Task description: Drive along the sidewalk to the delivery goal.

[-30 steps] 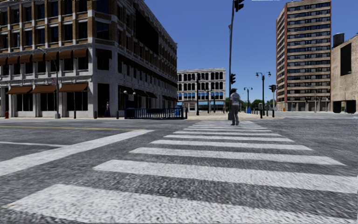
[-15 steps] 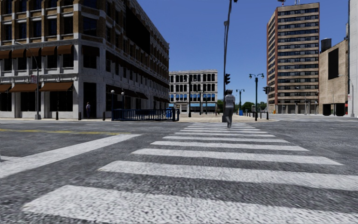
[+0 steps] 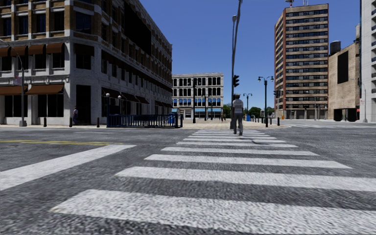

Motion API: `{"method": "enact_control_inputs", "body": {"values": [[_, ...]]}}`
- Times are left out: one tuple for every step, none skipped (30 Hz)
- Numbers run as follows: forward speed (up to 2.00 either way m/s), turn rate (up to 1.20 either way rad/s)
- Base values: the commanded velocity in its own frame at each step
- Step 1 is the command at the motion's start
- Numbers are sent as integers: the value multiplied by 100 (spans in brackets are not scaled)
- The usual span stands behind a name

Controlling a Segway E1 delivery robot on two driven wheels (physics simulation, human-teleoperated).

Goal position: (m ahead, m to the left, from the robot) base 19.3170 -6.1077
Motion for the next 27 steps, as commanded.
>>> {"method": "enact_control_inputs", "body": {"values": [[159,-16],[159,-16],[159,-25],[159,-28],[159,-29],[159,-29],[159,-29],[159,-29],[159,-29],[159,-27],[159,-24],[159,-20],[159,-19],[159,-18],[159,-18],[159,-18],[160,-8],[161,0],[162,0],[162,0],[162,0],[163,0],[164,0],[164,0],[164,-19],[164,-19],[164,-26]]}}
